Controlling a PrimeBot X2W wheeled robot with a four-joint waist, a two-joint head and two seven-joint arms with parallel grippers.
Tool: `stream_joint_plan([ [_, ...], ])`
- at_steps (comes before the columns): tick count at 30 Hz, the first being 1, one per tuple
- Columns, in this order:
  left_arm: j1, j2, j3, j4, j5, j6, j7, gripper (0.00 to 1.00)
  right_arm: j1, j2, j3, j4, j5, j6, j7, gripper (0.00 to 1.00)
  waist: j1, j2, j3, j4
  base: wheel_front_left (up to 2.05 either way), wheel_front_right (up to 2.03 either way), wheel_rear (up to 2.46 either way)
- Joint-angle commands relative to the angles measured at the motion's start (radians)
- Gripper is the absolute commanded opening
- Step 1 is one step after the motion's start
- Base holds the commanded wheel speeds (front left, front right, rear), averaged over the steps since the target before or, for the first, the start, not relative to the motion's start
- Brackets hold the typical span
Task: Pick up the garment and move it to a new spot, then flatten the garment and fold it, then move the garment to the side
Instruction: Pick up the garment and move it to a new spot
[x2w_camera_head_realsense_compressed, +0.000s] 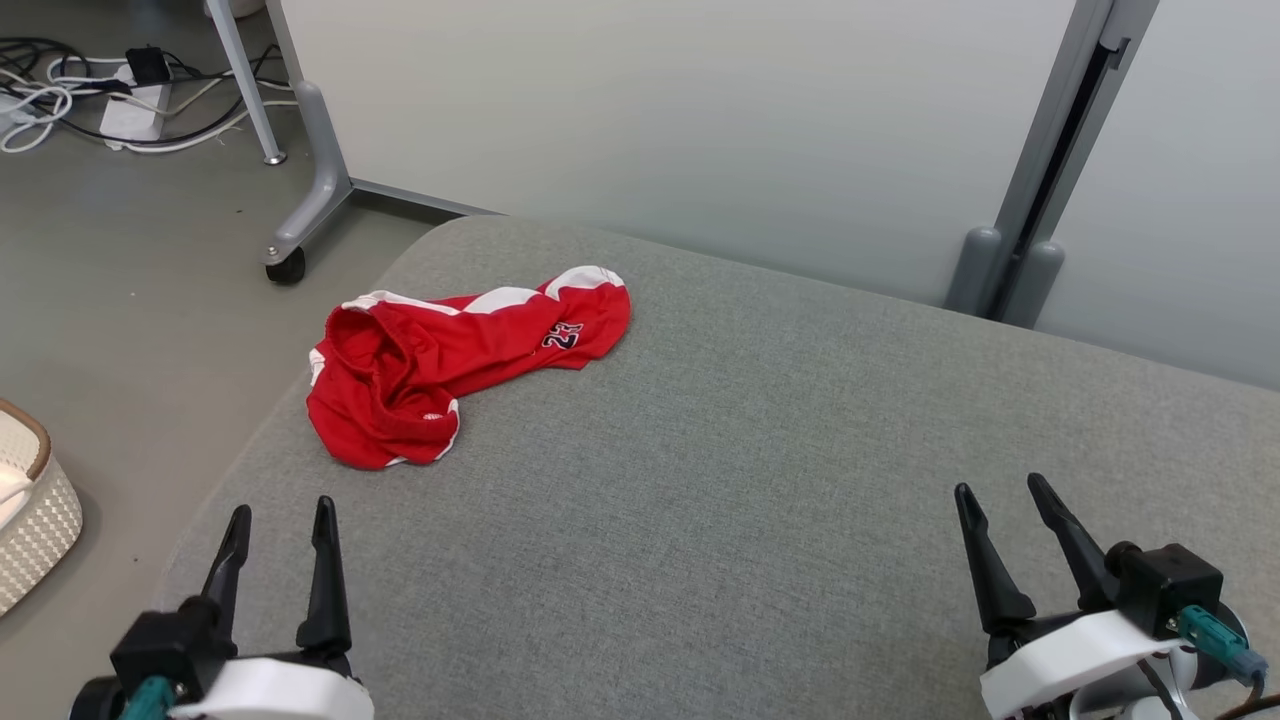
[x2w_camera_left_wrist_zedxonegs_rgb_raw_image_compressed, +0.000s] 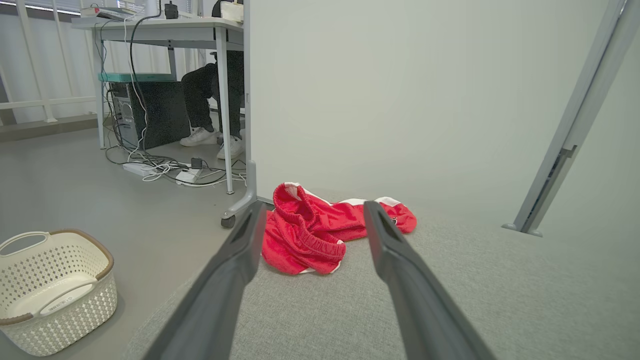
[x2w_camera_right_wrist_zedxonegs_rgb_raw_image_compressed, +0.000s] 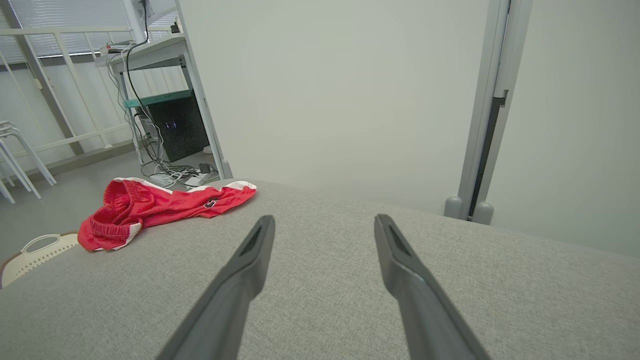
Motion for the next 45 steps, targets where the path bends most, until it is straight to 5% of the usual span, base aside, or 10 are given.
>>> stream_joint_plan([
  [1, -0.025, 0.009, 0.007, -0.001, -0.004, -0.001, 0.013, 1.0, -0.014, -0.008, -0.001, -0.006, 0.0, 0.0, -0.006, 1.0, 0.0, 0.0, 0.005, -0.003, 0.0, 0.0, 0.0],
  [11, -0.261, 0.12, 0.077, 0.062, -0.133, -0.048, 0.299, 1.0, -0.091, -0.078, -0.005, -0.079, -0.006, 0.0, -0.006, 1.0, 0.0, 0.0, 0.124, -0.095, 0.0, 0.0, 0.0],
  [21, -0.501, 0.231, 0.132, 0.323, -0.312, -0.111, 0.632, 1.0, -0.159, -0.106, -0.003, -0.11, 0.005, 0.0, -0.006, 1.0, 0.0, 0.0, 0.259, -0.233, 0.0, 0.0, 0.0],
  [37, -0.587, 0.24, 0.112, 0.763, -0.353, -0.109, 0.766, 1.0, -0.222, -0.118, 0.001, -0.116, 0.022, 0.0, -0.006, 1.0, 0.0, 0.0, 0.355, -0.321, 0.0, 0.0, 0.0],
  [38, -0.59, 0.241, 0.115, 0.772, -0.356, -0.11, 0.756, 0.83, -0.221, -0.118, -0.001, -0.114, 0.023, 0.0, -0.006, 1.0, 0.0, 0.0, 0.352, -0.32, 0.0, 0.0, 0.0],
  [39, -0.593, 0.243, 0.116, 0.778, -0.356, -0.114, 0.745, 0.32, -0.22, -0.118, -0.003, -0.111, 0.022, 0.0, -0.006, 1.0, 0.0, 0.0, 0.348, -0.319, 0.0, 0.0, 0.0],
  [40, -0.598, 0.247, 0.115, 0.782, -0.351, -0.12, 0.733, 0.0, -0.217, -0.116, -0.004, -0.107, 0.022, 0.0, -0.006, 1.0, 0.0, 0.0, 0.343, -0.317, 0.0, 0.0, 0.0],
  [45, -0.632, 0.286, 0.099, 0.777, -0.323, -0.14, 0.657, 0.0, -0.202, -0.098, -0.006, -0.097, 0.022, 0.0, -0.006, 1.0, 0.0, 0.0, 0.299, -0.309, 0.0, 0.0, 0.0],
])
